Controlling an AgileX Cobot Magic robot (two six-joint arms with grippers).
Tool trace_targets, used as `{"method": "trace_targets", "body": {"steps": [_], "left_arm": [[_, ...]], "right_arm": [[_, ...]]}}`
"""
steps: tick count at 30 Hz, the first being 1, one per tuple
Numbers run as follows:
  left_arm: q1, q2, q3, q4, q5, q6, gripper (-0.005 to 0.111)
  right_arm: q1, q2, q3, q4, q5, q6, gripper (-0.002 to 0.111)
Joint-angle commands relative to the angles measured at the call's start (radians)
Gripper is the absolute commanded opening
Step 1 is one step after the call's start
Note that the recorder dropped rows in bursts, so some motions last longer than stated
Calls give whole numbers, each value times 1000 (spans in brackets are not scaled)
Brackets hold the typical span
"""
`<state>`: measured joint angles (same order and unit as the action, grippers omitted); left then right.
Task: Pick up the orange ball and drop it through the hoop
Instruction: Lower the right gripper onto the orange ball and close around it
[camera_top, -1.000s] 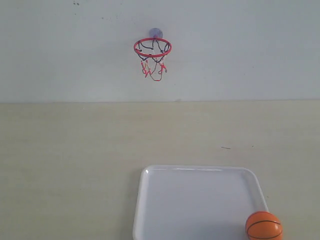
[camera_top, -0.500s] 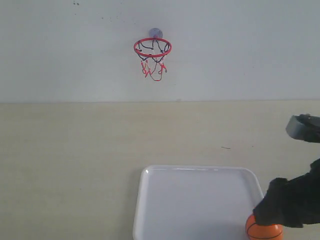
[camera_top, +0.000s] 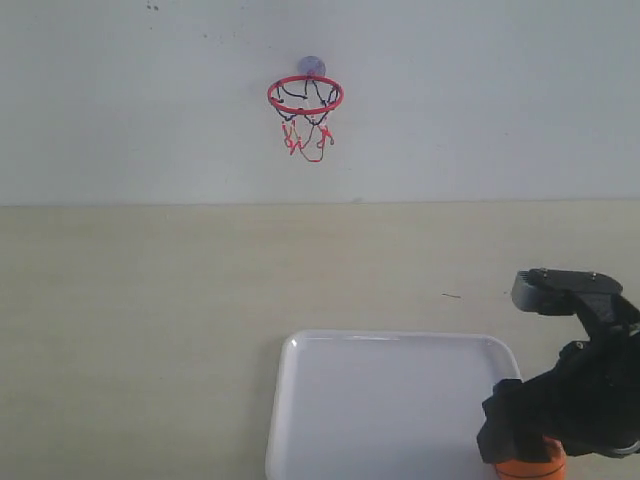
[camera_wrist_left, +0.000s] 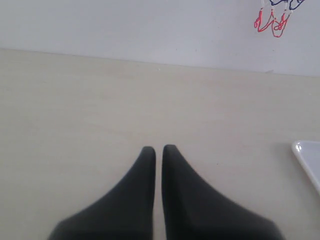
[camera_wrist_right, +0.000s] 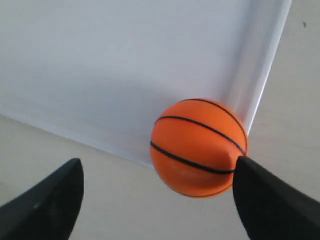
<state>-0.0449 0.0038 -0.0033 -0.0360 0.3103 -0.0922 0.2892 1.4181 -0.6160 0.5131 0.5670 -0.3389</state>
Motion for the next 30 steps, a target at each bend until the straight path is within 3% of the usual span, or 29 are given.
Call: {"method": "trace_targets", "body": {"steps": [1,21,30], "left_arm": [[3,-4,3,3,-3,-8,4],[3,-4,3,3,-3,-8,4],[3,-4,3,3,-3,-8,4]], "right_arm": [[0,13,-6,-21,-43,-9,80],[0,125,-6,-25,-86,-6,78],[0,131,-6,-25,-71,-6,38]]}}
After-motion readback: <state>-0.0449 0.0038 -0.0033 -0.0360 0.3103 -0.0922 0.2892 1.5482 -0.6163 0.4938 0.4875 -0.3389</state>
